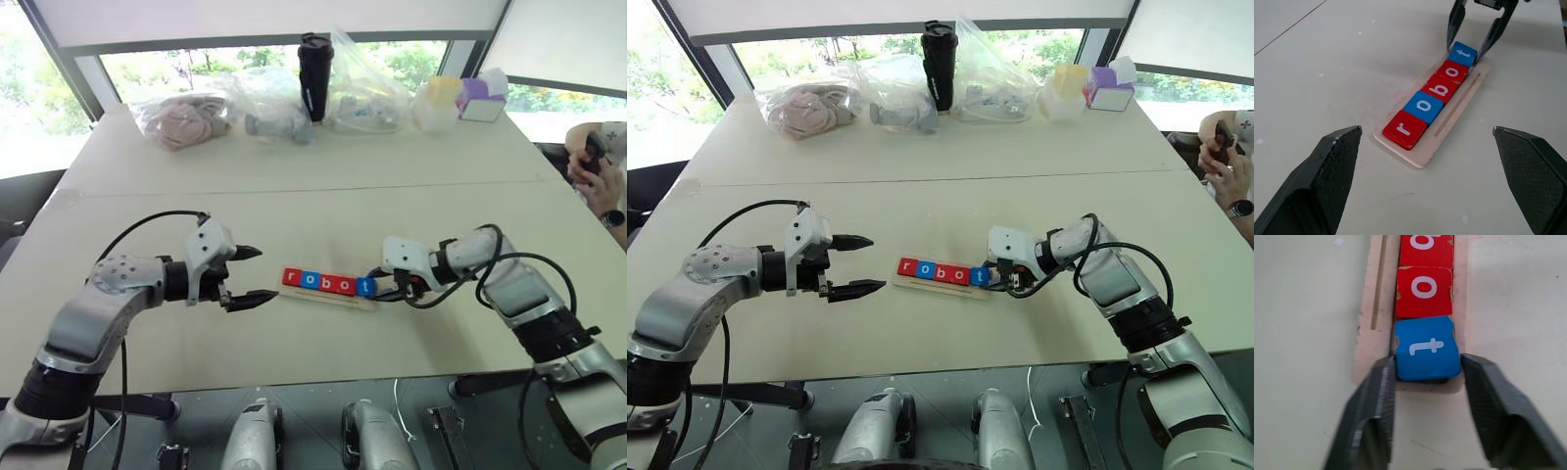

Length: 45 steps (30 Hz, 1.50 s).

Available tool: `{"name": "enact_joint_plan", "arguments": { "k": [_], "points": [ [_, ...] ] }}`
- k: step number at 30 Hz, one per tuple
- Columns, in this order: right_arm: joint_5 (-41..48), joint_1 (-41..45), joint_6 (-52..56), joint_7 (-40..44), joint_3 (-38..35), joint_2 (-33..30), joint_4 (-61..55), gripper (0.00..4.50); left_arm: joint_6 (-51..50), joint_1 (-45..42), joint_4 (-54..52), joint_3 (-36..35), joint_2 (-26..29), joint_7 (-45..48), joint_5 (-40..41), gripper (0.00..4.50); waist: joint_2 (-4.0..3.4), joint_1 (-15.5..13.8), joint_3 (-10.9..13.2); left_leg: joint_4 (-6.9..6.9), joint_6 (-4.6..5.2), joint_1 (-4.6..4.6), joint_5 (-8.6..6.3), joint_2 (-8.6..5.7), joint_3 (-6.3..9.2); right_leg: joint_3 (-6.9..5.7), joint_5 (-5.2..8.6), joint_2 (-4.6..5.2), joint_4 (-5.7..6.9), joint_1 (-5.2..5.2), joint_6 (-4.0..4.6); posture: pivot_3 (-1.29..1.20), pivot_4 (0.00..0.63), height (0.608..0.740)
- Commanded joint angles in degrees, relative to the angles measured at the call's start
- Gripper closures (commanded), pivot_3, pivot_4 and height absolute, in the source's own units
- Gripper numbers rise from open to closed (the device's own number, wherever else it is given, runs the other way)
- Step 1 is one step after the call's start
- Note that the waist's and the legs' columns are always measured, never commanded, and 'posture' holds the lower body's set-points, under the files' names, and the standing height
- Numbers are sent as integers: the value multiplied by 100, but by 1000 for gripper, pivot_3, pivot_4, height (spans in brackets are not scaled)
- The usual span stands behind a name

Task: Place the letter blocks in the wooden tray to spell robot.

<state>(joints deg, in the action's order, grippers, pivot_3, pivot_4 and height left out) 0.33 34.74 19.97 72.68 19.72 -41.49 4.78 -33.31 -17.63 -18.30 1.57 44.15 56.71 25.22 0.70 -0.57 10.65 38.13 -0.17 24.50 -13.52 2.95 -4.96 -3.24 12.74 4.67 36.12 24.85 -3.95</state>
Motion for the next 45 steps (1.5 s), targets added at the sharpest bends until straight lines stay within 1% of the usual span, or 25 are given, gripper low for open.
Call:
{"name": "enact_joint_plan", "arguments": {
  "k": [1,2,11,18,19,23,28,35,40,45],
  "points": [
    [72,171,19,-21,-121,41,-20,367,117,-23,-75,15,-24,-21,-39,0,0,0,0,0,0,0,0,0,0,0,0,0,0,0,0,0,150,740],
    [76,181,19,-23,-127,44,-14,42,125,-20,-70,14,-27,-23,-48,0,0,0,0,0,0,0,0,0,0,0,0,0,0,0,0,0,150,740],
    [377,452,166,-193,-540,134,183,42,150,-26,-33,26,-80,-24,-117,0,0,0,0,0,0,0,0,0,-2,0,-1,0,0,1,0,0,150,740],
    [652,257,353,-63,-695,59,-192,42,189,-66,41,41,-85,6,-150,0,0,-3,0,-1,0,1,0,0,-2,0,0,0,-1,0,0,0,150,740],
    [720,231,433,-93,-751,67,-261,42,196,-66,46,40,-80,8,-149,0,0,-2,0,-1,0,1,0,0,-1,0,0,0,-1,0,-1,0,150,740],
    [584,66,365,-649,-974,62,-223,42,202,-53,45,31,-67,0,-139,0,0,-1,0,0,0,1,0,0,-2,0,-1,0,0,1,0,0,150,740],
    [235,-239,15,-957,-858,-99,-122,42,189,-78,58,44,-84,7,-131,0,0,-14,0,-1,0,1,0,0,-1,0,0,1,-1,1,0,0,150,740],
    [171,-529,-71,-937,-681,-102,-311,42,210,-150,115,76,-85,48,-141,0,0,27,0,-1,0,-1,0,1,-2,0,-1,0,1,1,0,0,150,740],
    [352,-478,44,-1053,-858,42,-429,42,206,-141,108,68,-76,48,-151,0,0,27,0,-1,0,0,0,1,-1,0,-1,-1,0,1,0,0,150,740],
    [315,-412,-58,-1147,-899,7,-342,42,224,-131,121,75,-99,40,-157,0,0,7,0,-1,0,0,0,1,-1,0,-1,0,0,1,0,0,150,740]
  ]
}}
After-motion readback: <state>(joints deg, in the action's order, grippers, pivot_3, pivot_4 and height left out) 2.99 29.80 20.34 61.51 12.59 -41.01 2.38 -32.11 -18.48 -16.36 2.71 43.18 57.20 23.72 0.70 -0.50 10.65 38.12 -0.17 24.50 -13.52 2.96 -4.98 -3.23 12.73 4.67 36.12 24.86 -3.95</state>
